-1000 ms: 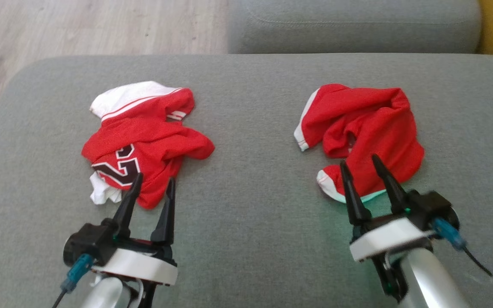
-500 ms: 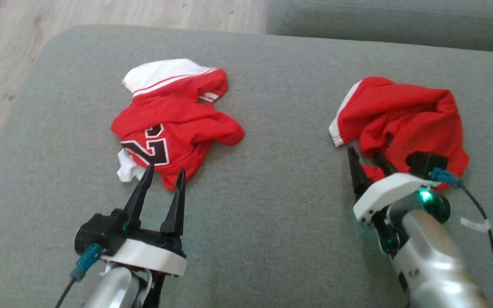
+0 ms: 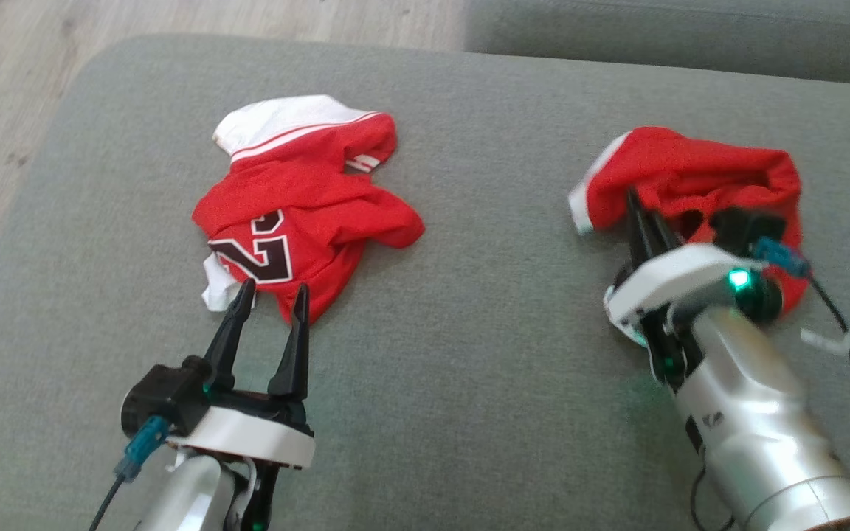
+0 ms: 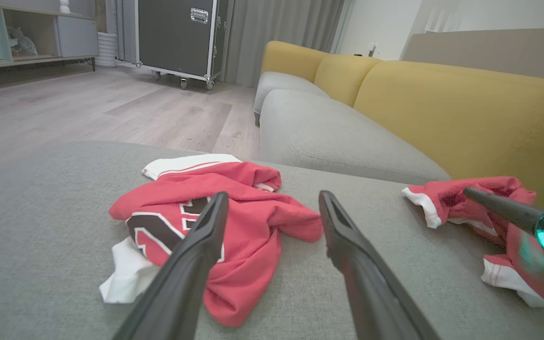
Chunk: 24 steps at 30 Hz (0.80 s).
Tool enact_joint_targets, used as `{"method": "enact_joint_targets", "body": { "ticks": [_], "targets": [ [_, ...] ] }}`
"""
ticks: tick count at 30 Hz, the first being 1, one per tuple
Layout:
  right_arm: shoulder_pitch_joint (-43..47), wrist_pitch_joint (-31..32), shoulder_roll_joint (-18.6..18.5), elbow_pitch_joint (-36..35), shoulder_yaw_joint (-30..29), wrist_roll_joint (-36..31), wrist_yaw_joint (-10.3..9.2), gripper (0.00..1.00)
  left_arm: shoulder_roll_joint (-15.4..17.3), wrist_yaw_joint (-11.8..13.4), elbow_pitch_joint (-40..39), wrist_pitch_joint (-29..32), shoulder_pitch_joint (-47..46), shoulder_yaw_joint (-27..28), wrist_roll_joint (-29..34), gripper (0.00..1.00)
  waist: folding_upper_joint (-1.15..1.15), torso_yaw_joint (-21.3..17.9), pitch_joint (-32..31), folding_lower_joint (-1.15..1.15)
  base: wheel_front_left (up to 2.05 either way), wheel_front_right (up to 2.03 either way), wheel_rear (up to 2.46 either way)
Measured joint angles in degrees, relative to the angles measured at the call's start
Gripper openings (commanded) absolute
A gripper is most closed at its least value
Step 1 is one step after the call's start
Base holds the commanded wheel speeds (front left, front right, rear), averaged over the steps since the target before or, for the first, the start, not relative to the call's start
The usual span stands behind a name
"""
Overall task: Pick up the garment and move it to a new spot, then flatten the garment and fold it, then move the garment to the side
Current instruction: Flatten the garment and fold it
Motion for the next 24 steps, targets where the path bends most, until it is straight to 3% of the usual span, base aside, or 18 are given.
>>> {"method": "enact_joint_targets", "body": {
  "ticks": [8, 14, 24],
  "targets": [
    [3.1, -0.1, -0.2, -17.7, 6.7, 0.8, 0.0, 0.0, -0.9, -0.5, 0.2, 0.0, 0.4, 1.8, 0.9, 1.0, 0.0, -2.6, -2.7, 0.0, 0.0, 0.0, 0.0],
    [3.3, -0.1, -0.2, -20.3, 7.8, 6.4, 0.0, 0.0, -1.0, -0.6, 0.2, -0.1, 2.8, 3.4, 0.9, 1.0, 0.0, -4.5, -5.8, -0.01, 0.0, 0.0, 0.0],
    [-3.2, -0.1, -1.7, -19.1, -9.5, -4.5, 0.0, 0.0, -1.1, -0.6, -0.9, -0.1, 5.2, 5.3, 0.9, 1.0, 0.0, -7.5, -8.4, -0.01, 0.0, 0.0, 0.0]
  ]
}}
